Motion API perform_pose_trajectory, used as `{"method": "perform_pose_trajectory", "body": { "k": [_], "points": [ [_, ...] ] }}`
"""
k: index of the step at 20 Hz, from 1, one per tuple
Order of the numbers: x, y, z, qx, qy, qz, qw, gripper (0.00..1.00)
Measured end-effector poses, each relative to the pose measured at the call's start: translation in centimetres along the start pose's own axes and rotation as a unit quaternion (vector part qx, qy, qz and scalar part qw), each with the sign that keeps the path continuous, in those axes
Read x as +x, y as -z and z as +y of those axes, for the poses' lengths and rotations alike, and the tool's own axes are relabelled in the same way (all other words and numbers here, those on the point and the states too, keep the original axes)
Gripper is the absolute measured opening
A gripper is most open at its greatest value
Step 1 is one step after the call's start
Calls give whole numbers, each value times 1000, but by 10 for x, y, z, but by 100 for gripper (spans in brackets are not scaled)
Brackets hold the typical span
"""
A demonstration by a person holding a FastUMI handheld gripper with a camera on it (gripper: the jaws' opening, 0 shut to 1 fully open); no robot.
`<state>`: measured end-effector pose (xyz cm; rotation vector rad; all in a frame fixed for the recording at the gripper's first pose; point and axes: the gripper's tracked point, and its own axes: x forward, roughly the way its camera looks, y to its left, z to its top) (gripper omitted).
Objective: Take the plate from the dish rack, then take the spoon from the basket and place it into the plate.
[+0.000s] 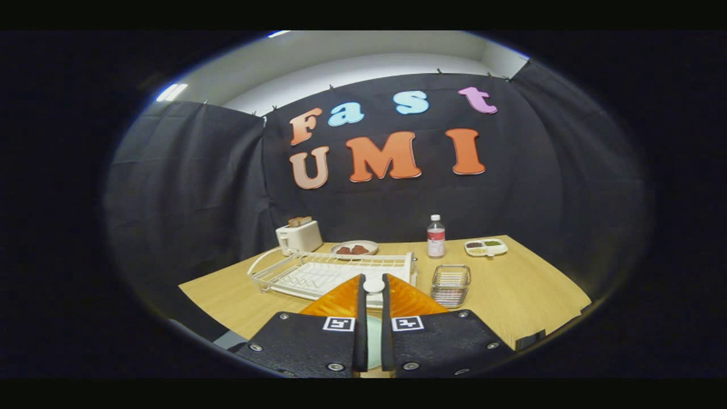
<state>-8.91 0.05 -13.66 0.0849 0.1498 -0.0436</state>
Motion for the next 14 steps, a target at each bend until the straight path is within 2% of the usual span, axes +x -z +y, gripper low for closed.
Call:
{"method": "perform_pose_trajectory", "body": {
  "k": [4, 14],
  "points": [
    [-6, 25, 16, 5, -29, 19, 999, 9],
    [3, 91, 37, 13, -54, 79, 995, 9]
  ]
}}
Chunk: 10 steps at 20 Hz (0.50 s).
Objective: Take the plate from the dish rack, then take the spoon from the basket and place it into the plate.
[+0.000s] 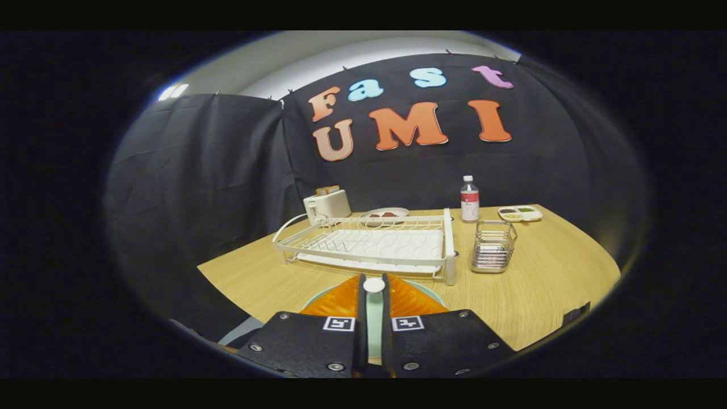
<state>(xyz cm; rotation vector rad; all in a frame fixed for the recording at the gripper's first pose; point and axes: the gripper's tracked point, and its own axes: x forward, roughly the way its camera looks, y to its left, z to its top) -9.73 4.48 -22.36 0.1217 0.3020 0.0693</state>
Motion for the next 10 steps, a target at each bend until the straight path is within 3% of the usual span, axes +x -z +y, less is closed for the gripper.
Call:
{"method": "perform_pose_trajectory", "body": {
  "k": [7, 10],
  "points": [
    [5, 15, -4, 1, 5, 17, 1000, 12],
    [2, 16, -5, 9, 3, 23, 1000, 19]
  ]
}}
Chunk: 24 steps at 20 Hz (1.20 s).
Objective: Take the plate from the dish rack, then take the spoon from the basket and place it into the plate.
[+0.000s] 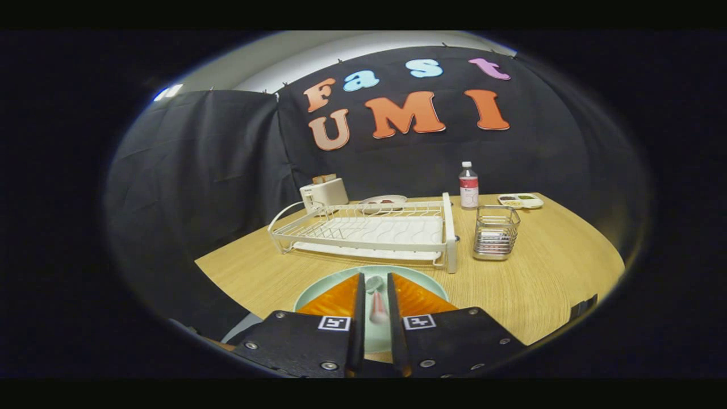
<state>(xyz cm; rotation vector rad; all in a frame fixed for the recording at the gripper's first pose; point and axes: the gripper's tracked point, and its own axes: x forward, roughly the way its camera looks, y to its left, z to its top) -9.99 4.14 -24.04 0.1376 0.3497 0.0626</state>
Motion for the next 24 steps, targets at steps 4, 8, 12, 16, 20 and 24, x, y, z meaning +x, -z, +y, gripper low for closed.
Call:
{"method": "perform_pose_trajectory", "body": {
  "k": [4, 8, 12, 16, 20, 24],
  "points": [
    [-4, -10, 4, -6, 0, -14, 1000, 26],
    [-6, -29, 5, -21, 11, -41, 999, 37],
    [-14, -60, 10, -24, 25, -85, 996, 50],
    [-18, -92, 16, -29, 29, -136, 990, 74],
    [-25, -128, 8, -39, 62, -191, 979, 90],
    [-21, -152, 11, -34, 71, -216, 973, 93]
  ]
}}
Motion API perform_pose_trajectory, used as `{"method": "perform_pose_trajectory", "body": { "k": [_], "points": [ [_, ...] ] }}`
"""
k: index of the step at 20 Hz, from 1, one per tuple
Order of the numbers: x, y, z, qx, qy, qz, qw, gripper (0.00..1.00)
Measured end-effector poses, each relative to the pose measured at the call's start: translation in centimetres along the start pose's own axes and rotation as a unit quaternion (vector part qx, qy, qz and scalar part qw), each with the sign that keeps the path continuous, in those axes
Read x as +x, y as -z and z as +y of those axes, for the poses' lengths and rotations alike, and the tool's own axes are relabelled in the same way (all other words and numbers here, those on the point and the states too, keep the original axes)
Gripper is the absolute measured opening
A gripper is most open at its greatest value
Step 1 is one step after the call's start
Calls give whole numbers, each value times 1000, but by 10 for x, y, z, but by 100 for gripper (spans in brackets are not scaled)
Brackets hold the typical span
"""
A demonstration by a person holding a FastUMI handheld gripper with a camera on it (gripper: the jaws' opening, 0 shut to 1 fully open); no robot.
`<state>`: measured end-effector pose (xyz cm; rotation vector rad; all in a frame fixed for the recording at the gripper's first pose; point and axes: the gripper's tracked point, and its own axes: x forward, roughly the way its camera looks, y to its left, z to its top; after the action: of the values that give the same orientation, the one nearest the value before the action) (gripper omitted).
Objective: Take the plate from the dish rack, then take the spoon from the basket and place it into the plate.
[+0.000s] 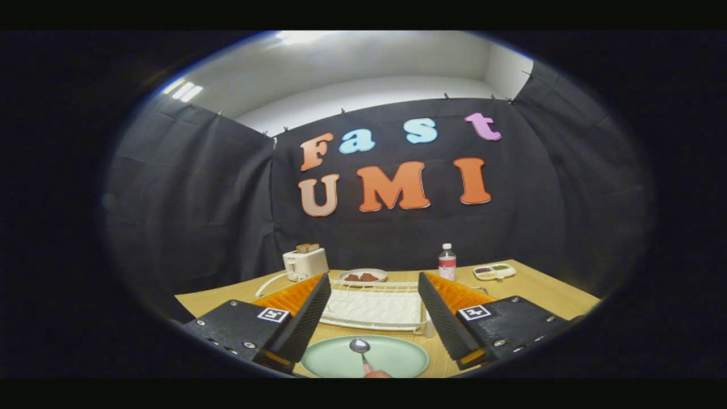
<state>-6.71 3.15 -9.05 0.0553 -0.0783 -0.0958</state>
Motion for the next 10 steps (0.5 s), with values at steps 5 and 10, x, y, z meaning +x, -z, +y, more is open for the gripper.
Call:
{"method": "perform_pose_trajectory", "body": {
  "k": [5, 10],
  "points": [
    [5, -16, 20, -6, -15, -21, 1000, 93],
    [6, -15, 39, -16, -24, -36, 999, 93]
  ]
}}
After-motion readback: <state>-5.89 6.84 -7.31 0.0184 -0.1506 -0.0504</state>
